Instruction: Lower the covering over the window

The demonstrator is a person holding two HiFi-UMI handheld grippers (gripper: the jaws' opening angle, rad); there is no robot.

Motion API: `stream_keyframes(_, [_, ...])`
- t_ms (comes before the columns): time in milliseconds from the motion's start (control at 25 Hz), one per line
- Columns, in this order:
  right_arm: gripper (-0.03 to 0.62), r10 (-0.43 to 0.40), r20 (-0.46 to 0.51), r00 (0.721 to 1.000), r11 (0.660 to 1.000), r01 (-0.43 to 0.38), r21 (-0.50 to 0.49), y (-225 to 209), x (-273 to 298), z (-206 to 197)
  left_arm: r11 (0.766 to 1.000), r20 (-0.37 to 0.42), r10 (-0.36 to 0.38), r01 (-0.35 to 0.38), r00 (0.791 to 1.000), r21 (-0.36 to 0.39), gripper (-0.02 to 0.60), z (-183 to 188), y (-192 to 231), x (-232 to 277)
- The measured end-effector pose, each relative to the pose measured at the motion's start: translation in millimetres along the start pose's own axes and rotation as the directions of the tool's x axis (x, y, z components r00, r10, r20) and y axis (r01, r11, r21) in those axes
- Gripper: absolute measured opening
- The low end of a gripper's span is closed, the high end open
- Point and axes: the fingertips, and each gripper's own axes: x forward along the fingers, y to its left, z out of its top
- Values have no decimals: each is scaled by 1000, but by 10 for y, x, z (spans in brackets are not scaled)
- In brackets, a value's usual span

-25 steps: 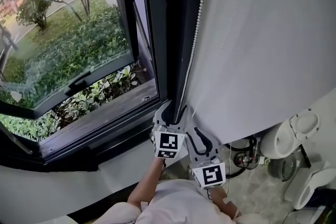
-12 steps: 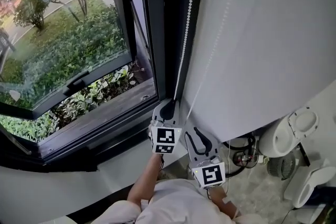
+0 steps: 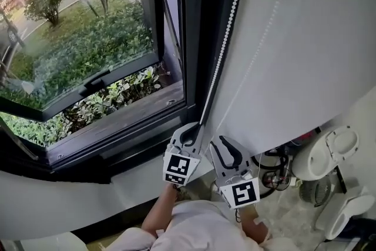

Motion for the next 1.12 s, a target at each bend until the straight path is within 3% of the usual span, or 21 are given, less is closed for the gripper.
stream_keyframes(360, [118, 110, 86, 990, 994, -109, -9, 130, 88, 602, 998, -17, -61, 61, 998, 14, 17, -155, -204, -305])
stream_keyframes(520, [118, 152, 99, 983, 987, -146, -59, 136, 172, 793, 997, -13, -74, 74, 997, 10, 17, -214, -247, -386])
stream_keyframes(800, [117, 175, 105, 979, 984, -171, -52, 80, 362, 964, 996, -7, -91, 91, 996, 13, 17, -228, -327, -484])
stream_keyframes(960, [63, 183, 112, 977, 983, -179, -45, 78, 413, 1016, 994, -7, -105, 105, 994, 23, 17, -217, -396, -496])
stream_keyframes(1000, [11, 184, 112, 977, 983, -180, -43, 78, 414, 1021, 994, -5, -107, 107, 994, 21, 17, -213, -405, -498])
stream_keyframes(1120, [-3, 196, 115, 974, 981, -193, -34, 105, 401, 1015, 994, -3, -111, 111, 994, 19, 17, -218, -403, -507])
